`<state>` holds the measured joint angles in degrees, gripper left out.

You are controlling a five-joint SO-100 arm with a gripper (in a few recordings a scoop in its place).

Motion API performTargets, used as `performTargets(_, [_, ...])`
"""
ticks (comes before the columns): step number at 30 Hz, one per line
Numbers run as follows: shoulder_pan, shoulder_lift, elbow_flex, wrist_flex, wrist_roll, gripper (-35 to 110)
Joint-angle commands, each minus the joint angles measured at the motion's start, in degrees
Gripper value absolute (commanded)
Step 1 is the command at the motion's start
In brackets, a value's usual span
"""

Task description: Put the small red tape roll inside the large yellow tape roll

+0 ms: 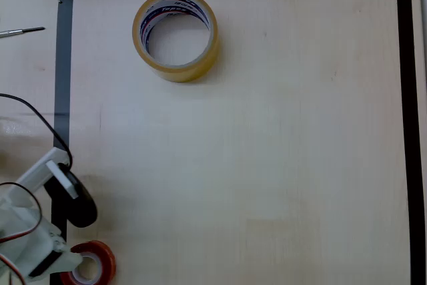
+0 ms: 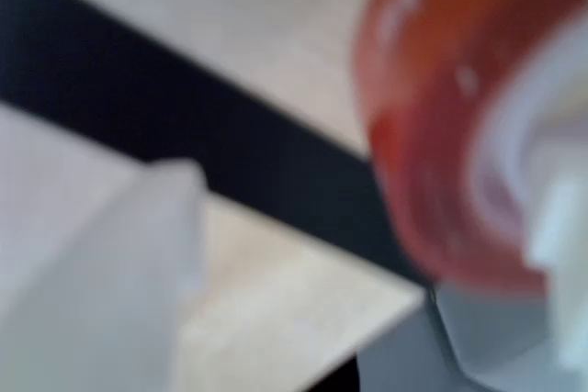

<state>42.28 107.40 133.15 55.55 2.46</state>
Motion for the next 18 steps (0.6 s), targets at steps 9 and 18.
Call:
performTargets(9, [1.58,-4.75,-7.65,-1.14,-0.18,19])
performTargets(18, [1.49,-9.14,-9.23,-1.32,-0.26,17])
